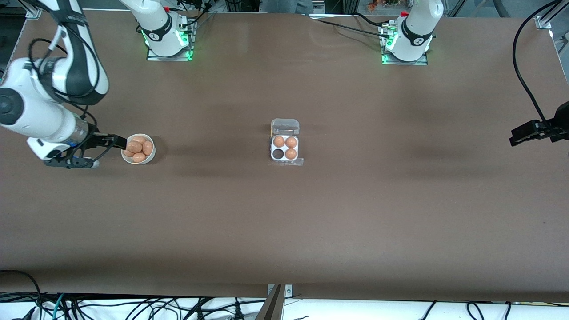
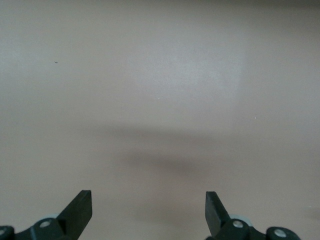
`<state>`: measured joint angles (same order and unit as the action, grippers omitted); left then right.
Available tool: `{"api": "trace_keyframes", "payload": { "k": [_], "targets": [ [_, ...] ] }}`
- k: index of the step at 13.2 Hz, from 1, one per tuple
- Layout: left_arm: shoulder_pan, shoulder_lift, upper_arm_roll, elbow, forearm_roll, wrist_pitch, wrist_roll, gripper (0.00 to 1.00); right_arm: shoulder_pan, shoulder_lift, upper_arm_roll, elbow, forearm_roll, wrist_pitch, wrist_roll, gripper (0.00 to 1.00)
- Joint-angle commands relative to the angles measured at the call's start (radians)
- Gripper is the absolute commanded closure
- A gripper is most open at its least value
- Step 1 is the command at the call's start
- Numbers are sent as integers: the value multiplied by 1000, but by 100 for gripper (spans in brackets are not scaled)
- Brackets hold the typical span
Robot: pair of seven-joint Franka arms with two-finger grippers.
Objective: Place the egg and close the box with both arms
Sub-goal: 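Move the right gripper over the white egg bowl and lower it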
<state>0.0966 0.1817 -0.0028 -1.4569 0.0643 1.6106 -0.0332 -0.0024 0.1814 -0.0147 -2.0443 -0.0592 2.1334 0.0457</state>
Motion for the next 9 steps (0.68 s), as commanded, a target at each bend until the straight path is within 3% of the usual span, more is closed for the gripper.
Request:
{"api": "trace_keyframes", "payload": {
  "k": [1,4,9],
  "targets": [
    [6,7,-3,18,-6,-14,16,0,-7,-111,5,-212,-5,173,-12,0],
    [6,7,-3,18,-6,-14,18,0,-7,-79,4,-270,-5,290,-27,0],
    [8,8,-2,18,-6,-14,19,0,-7,16,-7,-280,-5,396,-52,0]
  ]
}}
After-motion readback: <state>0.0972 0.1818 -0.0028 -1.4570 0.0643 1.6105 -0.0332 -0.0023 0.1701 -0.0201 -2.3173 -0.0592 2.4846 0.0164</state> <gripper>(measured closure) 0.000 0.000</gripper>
